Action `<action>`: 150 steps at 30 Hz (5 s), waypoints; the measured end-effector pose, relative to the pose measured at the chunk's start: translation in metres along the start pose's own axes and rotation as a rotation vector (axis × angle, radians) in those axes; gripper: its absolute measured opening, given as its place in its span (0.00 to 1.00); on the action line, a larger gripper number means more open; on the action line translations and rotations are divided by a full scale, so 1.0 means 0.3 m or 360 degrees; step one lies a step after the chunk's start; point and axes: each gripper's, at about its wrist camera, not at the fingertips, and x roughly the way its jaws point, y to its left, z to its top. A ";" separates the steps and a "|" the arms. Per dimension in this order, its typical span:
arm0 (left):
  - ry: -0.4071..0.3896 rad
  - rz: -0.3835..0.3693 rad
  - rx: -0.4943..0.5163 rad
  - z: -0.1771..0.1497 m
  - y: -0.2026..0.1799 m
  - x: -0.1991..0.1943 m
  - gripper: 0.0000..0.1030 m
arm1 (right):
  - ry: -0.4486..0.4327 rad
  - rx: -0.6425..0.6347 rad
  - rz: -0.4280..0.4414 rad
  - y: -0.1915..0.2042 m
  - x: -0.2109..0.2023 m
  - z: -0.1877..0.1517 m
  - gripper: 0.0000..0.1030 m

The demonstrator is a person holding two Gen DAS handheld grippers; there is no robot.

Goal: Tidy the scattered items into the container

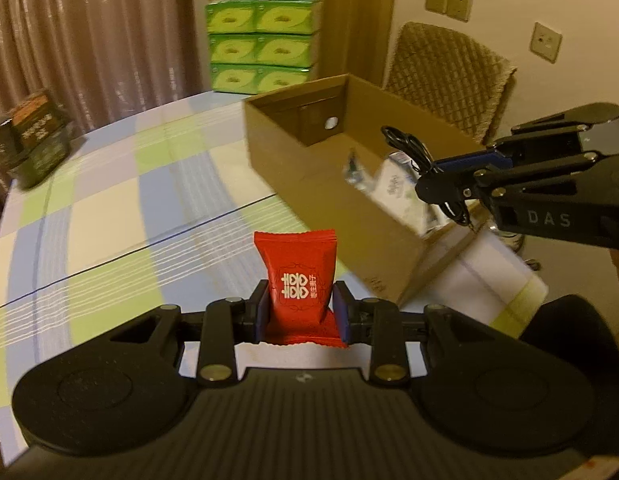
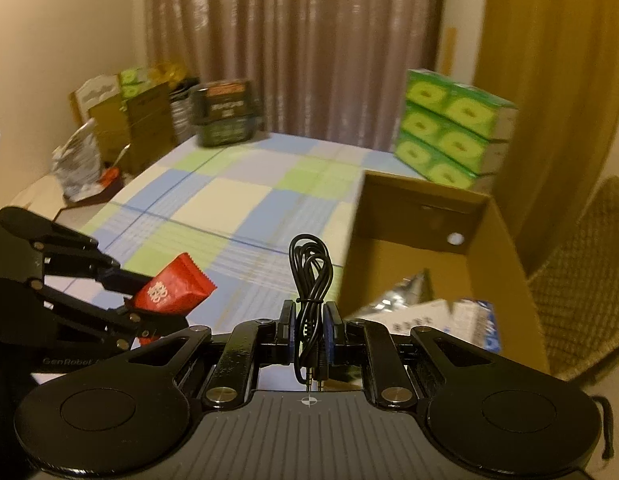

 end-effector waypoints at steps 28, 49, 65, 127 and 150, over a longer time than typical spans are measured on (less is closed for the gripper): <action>-0.0057 -0.0159 -0.0060 0.341 -0.202 0.341 0.27 | -0.0041 0.0406 -0.0172 -0.525 0.037 0.034 0.10; -0.0098 -0.0081 -0.0131 0.366 -0.113 0.464 0.55 | 0.0039 0.0432 -0.0127 -0.588 0.250 0.089 0.10; -0.0093 -0.0050 -0.0205 0.286 -0.079 0.392 0.67 | -0.0084 0.0423 -0.0173 -0.549 0.187 0.082 0.66; -0.0290 0.0172 -0.0518 -0.154 -0.338 -0.378 0.99 | -0.0196 0.0366 -0.0382 0.004 -0.605 -0.293 0.98; -0.0401 0.0255 -0.0476 -0.213 -0.401 -0.515 0.99 | -0.0347 0.0362 -0.0396 0.096 -0.747 -0.298 0.98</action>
